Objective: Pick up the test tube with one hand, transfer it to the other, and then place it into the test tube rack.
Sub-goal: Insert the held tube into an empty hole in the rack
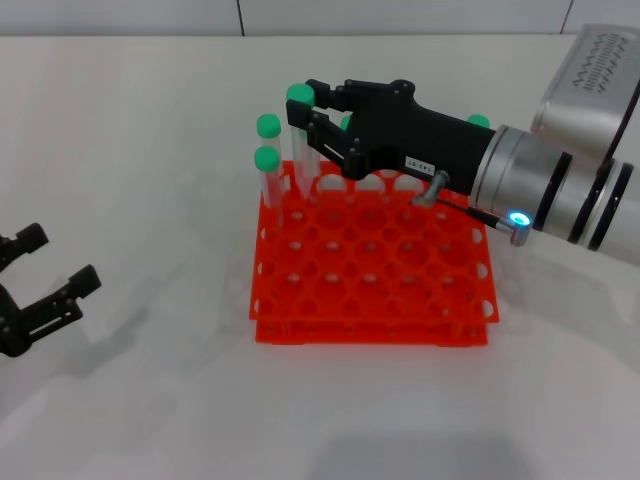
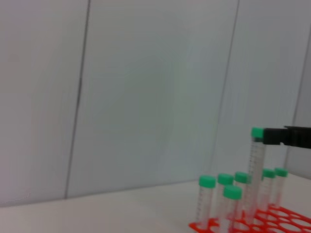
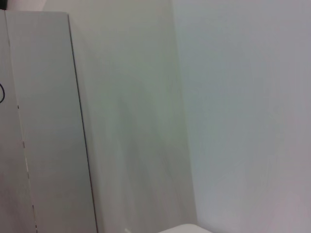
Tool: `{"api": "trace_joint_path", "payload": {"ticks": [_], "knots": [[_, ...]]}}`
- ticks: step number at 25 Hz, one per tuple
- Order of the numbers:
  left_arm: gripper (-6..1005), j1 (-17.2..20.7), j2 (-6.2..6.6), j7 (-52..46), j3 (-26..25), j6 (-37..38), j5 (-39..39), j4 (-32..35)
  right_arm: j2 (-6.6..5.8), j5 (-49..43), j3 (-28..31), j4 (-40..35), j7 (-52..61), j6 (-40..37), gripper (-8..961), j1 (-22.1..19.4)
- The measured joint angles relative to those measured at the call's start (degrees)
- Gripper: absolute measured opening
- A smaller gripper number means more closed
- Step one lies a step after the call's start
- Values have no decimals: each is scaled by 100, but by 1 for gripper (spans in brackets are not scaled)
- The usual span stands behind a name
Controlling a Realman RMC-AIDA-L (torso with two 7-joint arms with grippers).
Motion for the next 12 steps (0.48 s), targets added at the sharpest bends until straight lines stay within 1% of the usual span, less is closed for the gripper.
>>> {"api": "trace_joint_path", "payload": {"ticks": [7, 12], "knots": [[893, -164, 22, -203, -13, -50, 238, 3, 0, 334, -146, 202, -154, -47, 304, 128], [893, -181, 23, -213, -36, -88, 263, 3, 0, 902, -296, 359, -601, -153, 306, 152]]}}
